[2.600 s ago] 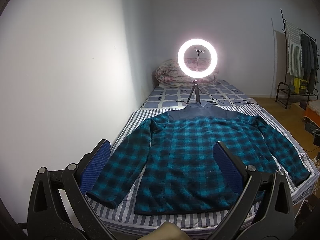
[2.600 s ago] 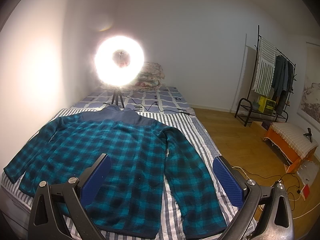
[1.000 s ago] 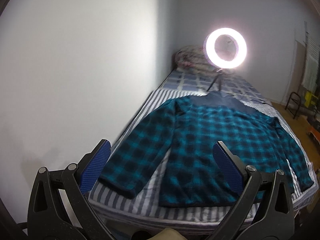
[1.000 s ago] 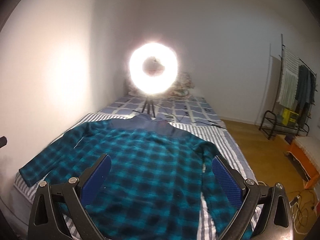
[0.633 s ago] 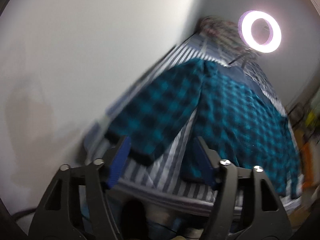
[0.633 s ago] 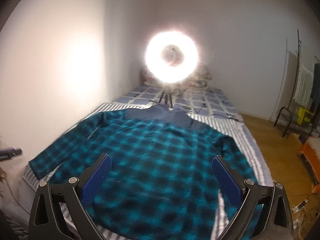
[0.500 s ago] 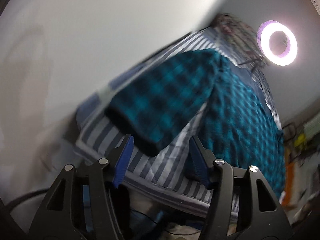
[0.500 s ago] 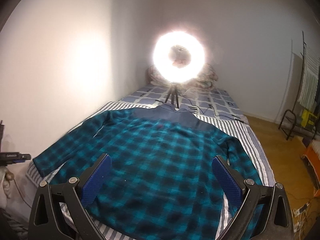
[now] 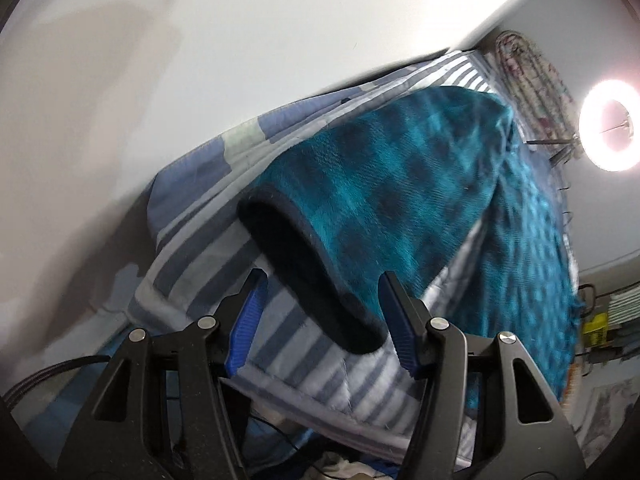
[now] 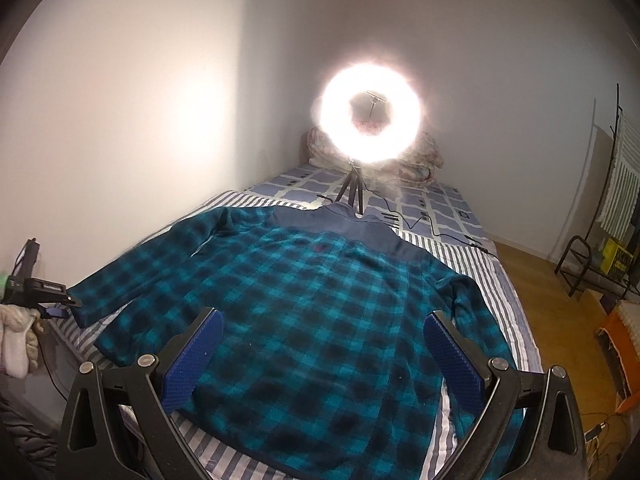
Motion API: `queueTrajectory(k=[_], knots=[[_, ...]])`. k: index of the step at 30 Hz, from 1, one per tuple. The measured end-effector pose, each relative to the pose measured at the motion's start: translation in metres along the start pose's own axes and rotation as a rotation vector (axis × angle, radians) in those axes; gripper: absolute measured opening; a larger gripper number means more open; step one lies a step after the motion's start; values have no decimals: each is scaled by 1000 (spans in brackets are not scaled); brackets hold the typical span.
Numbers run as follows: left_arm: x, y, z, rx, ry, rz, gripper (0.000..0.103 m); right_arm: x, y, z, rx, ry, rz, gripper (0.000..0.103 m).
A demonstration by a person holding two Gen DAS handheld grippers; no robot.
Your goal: Fold large clothes
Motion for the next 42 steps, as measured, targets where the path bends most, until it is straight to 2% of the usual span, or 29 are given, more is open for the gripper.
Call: queueTrajectory(k=[3, 4, 5, 6, 7, 11, 14, 19, 21, 26, 29, 31, 34, 38, 42], knots=[[-3, 8, 7, -20, 24, 3, 58, 0, -1, 0, 4, 7, 3, 101], [-6, 11, 8, -32, 38, 13, 53, 1, -2, 1, 6, 8, 2, 101], [-9, 14, 9, -52, 56, 38, 33, 1, -3, 1, 9, 9, -1, 101], [-16, 17, 9, -73, 71, 79, 6, 1, -4, 2, 13, 9, -3, 101], [-21, 19, 8, -87, 70, 103, 4, 1, -5, 3, 17, 10, -3, 101], [-66, 17, -19, -188, 34, 252, 4, 1, -11, 8, 47, 27, 2, 97], [-114, 7, -46, -221, -28, 376, 4, -1, -17, 16, 81, 43, 9, 91], [-182, -15, -88, -279, -120, 556, 4, -11, -19, 42, 171, 106, 75, 67], [-200, -25, -95, -270, -151, 602, 4, -15, -14, 56, 200, 155, 110, 64], [-216, -56, -93, -216, -201, 638, 4, -12, 16, 102, 234, 266, 146, 62], [-228, -78, -94, -220, -217, 705, 4, 6, 35, 139, 288, 369, 203, 51], [-230, -90, -92, -204, -232, 739, 4, 21, 48, 164, 320, 401, 206, 45], [-228, -105, -84, -168, -239, 781, 4, 49, 72, 197, 335, 437, 179, 44], [-231, -119, -72, -125, -252, 802, 4, 102, 108, 235, 345, 488, 77, 42], [-234, -130, -61, -89, -250, 834, 4, 157, 131, 273, 373, 535, 15, 42]])
Point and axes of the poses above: each gripper's, at about its wrist camera, not at the fingertips, and z roughly the way its jaws point, x to its left, y to its top, the point moved 9 cm from there along z, roughly the way its jaws point, and after that the axes turned 4 degrees about -z, right-handed, at the moved point
